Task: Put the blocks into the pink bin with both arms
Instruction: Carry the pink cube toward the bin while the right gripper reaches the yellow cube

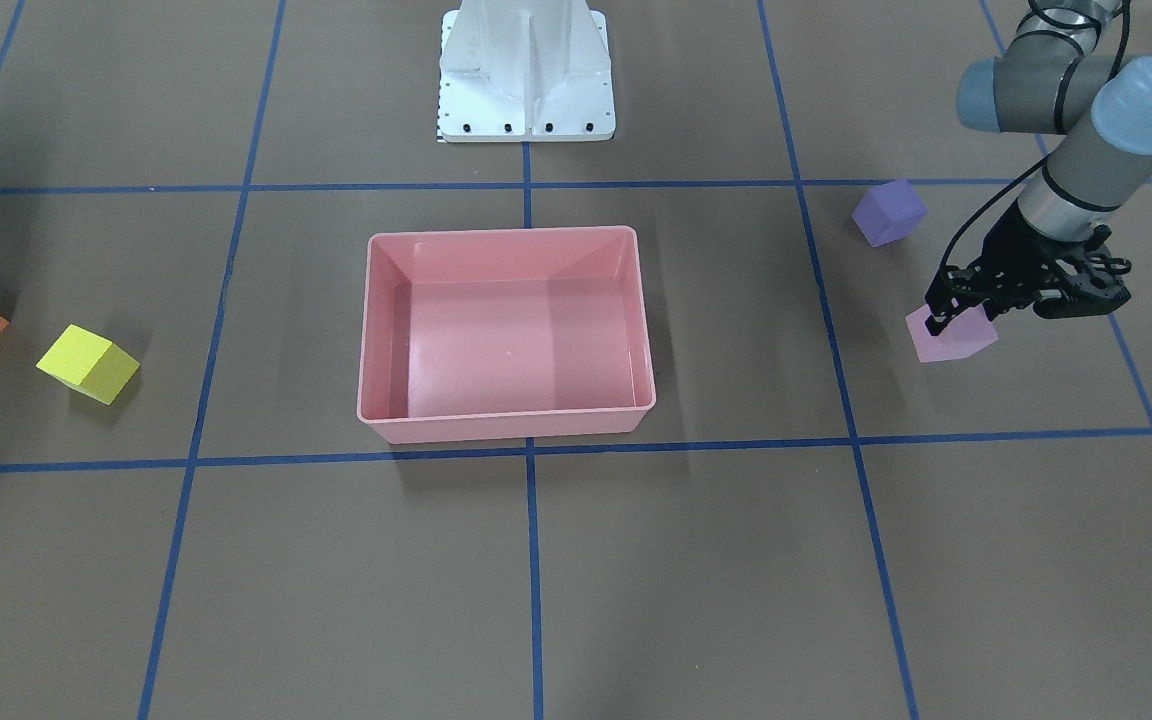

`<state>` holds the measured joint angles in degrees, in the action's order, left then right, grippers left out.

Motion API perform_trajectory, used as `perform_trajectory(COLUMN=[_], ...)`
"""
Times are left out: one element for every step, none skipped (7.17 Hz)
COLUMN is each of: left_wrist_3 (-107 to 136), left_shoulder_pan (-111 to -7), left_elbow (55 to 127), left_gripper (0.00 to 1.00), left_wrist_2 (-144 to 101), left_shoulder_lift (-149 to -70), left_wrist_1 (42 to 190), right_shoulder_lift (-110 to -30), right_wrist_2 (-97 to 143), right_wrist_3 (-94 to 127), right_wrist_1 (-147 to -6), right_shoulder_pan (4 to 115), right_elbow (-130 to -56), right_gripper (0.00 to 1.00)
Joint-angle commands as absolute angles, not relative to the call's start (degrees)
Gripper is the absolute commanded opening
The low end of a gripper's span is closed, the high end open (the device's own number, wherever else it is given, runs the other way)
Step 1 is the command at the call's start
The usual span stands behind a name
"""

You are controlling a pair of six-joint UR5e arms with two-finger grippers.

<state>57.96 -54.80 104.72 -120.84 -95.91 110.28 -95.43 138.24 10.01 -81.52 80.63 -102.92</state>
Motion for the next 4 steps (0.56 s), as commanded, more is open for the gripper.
perform_trajectory(left_wrist_3=[58.10, 58.18, 61.49, 64.92], left_shoulder_pan=[-55.28, -55.28, -55.20, -55.02], left_elbow=[110.72, 111.70, 112.14, 112.06], left_gripper=[0.00, 0.00, 0.00, 0.00], left_wrist_2=[-121.11, -121.20, -121.29, -121.38], left_shoulder_lift=[-107.44, -111.23, -115.45, -120.62], left_wrist_1=[89.20, 84.77, 81.42, 77.30], right_shoulder_lift=[-94.66, -92.05, -88.19, -86.85], right_wrist_2=[136.68, 136.67, 135.63, 134.40], right_wrist_3=[12.72, 22.66, 34.25, 40.02], right_wrist_1=[-78.66, -78.66, -78.75, -78.66], right_shoulder_pan=[77.18, 74.12, 69.48, 66.65], right_elbow=[-102.74, -102.57, -101.44, -101.34], right_gripper=[1.00, 0.99, 0.99, 1.00])
